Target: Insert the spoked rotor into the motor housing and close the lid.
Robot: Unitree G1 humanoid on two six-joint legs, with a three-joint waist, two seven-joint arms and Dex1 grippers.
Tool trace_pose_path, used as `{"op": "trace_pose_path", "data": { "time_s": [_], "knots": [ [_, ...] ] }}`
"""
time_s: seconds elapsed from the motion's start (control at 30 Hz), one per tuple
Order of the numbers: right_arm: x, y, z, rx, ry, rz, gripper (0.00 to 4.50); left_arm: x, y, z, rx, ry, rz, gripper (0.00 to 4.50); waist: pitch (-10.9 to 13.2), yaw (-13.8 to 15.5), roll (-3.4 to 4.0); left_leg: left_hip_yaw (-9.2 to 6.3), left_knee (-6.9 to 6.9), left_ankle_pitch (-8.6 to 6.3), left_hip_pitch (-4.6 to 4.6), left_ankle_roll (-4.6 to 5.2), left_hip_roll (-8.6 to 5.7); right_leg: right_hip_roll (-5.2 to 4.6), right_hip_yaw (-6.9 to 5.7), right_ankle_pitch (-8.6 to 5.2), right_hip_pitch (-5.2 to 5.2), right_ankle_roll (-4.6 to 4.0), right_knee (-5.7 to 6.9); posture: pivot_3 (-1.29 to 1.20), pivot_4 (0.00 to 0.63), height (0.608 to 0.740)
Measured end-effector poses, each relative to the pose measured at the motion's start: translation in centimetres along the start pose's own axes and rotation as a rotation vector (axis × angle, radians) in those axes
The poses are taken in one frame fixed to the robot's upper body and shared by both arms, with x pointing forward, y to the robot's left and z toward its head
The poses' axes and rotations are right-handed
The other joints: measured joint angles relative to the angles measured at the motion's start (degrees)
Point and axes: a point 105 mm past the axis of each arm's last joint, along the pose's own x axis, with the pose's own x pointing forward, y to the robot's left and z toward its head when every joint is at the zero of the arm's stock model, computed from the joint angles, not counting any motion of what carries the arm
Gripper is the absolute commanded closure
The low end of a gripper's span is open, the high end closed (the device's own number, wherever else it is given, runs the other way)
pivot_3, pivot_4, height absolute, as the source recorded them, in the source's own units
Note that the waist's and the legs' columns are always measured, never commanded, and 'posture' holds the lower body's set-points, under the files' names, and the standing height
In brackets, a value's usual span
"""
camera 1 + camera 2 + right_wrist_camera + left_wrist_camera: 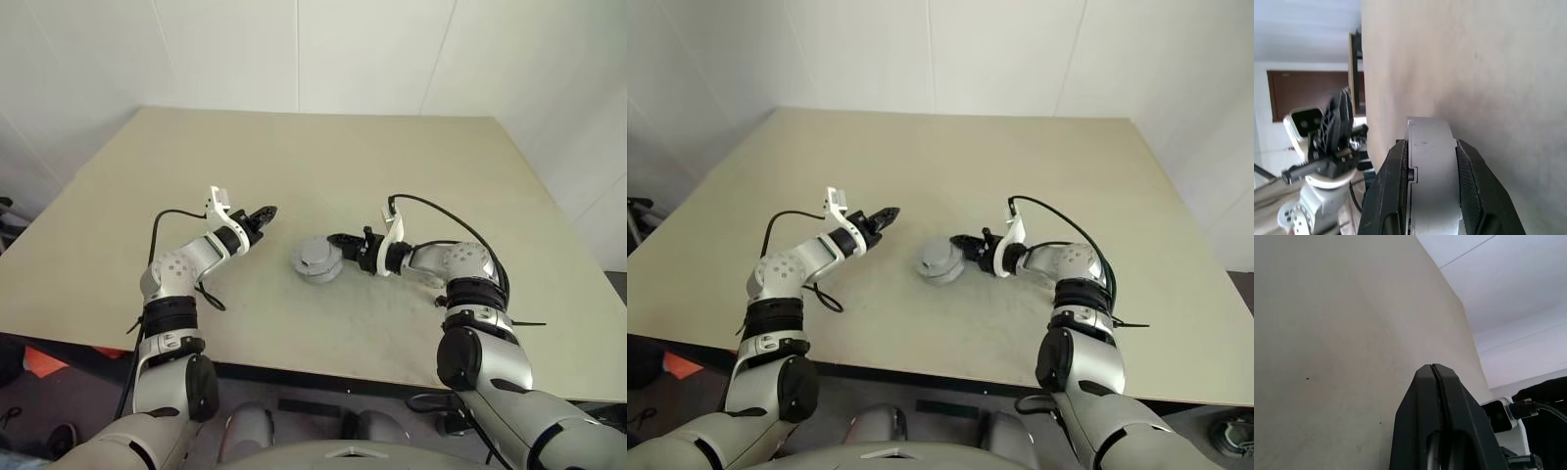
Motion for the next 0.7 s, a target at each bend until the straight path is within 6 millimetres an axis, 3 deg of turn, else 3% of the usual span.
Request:
{"op": "trace_pose_path", "data": {
  "time_s": [0.17, 0.37, 0.57, 0.7],
  "knots": [
    [0.9, 1.9, 2.1, 0.020, -0.106, 0.022, 3.28, -0.5, 0.3, 0.4, -0.026, -0.028, -0.005, 4.50, 0.01, -0.03, -0.02, -0.09, 0.27, 0.11, -1.06, 0.21, 0.04, 0.06, 0.03, 0.12, -1.11, -0.26, 0.52, 0.00, 0.000, 0.740],
    [1.9, 3.7, 3.6, 0.087, -0.197, 0.054, 3.28, -2.3, 0.4, 1.8, -0.045, -0.097, -0.022, 4.50, 0.03, -0.10, -0.02, -0.07, 0.32, 0.05, -1.08, 0.21, 0.08, 0.08, 0.04, 0.02, -1.12, -0.42, 0.51, 0.00, 0.000, 0.740],
    [2.4, 5.7, 4.6, 0.145, -0.255, 0.116, 3.28, -4.3, 0.4, 2.0, -0.073, -0.115, -0.058, 4.50, 0.04, -0.07, -0.01, -0.06, 0.43, -0.02, -1.08, 0.10, 0.10, 0.09, 0.03, 0.03, -1.10, -0.42, 0.60, 0.00, 0.000, 0.740],
    [2.5, 7.5, 5.5, 0.155, -0.288, 0.148, 3.28, -5.6, 0.9, 1.9, -0.076, -0.129, -0.055, 3.57, 0.04, -0.11, -0.01, -0.05, 0.46, -0.03, -1.08, 0.09, 0.10, 0.09, 0.04, 0.04, -1.10, -0.41, 0.62, 0.00, 0.000, 0.740]
  ]
}}
